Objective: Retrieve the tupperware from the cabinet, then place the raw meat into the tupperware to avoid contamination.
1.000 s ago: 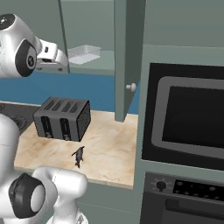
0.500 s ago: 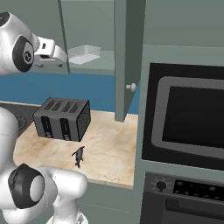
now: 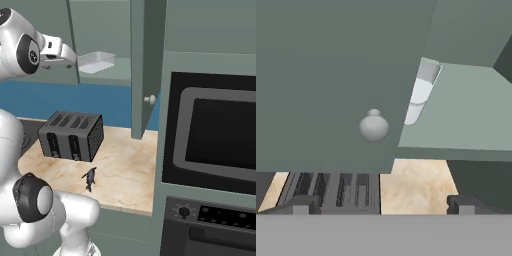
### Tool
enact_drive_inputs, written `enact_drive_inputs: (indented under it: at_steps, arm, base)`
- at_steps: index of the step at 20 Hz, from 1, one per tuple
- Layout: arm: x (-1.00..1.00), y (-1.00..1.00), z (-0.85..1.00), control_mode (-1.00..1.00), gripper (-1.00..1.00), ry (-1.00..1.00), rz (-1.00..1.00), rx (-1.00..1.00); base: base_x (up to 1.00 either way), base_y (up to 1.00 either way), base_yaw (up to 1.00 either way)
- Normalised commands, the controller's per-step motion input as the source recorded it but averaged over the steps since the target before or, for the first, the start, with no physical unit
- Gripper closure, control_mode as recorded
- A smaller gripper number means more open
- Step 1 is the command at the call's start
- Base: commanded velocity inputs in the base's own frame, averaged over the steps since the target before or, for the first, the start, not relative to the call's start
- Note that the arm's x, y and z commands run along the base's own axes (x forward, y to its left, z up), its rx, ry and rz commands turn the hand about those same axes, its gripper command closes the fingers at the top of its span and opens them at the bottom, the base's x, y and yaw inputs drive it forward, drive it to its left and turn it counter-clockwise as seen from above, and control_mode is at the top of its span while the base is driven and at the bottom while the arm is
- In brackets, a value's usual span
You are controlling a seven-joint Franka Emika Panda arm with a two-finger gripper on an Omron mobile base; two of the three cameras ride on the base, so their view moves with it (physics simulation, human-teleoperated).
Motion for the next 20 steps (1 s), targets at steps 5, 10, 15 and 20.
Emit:
enact_drive_inputs:
  at_steps: [5, 10, 15, 20]
  arm:
    - [0.33, 0.03, 0.04, -1.00, -1.00, -0.06, 0.00, 0.00]
    - [0.51, 0.00, 0.00, -1.00, -1.00, 0.00, 0.00, 0.00]
    - [0.47, 0.01, 0.00, -1.00, -1.00, 0.00, 0.00, 0.00]
    - [0.43, 0.09, -0.01, -1.00, -1.00, 0.00, 0.00, 0.00]
  base:
    - [0.00, 0.00, 0.00]
    - [0.00, 0.00, 0.00]
    - [0.00, 0.00, 0.00]
    - [0.00, 0.00, 0.00]
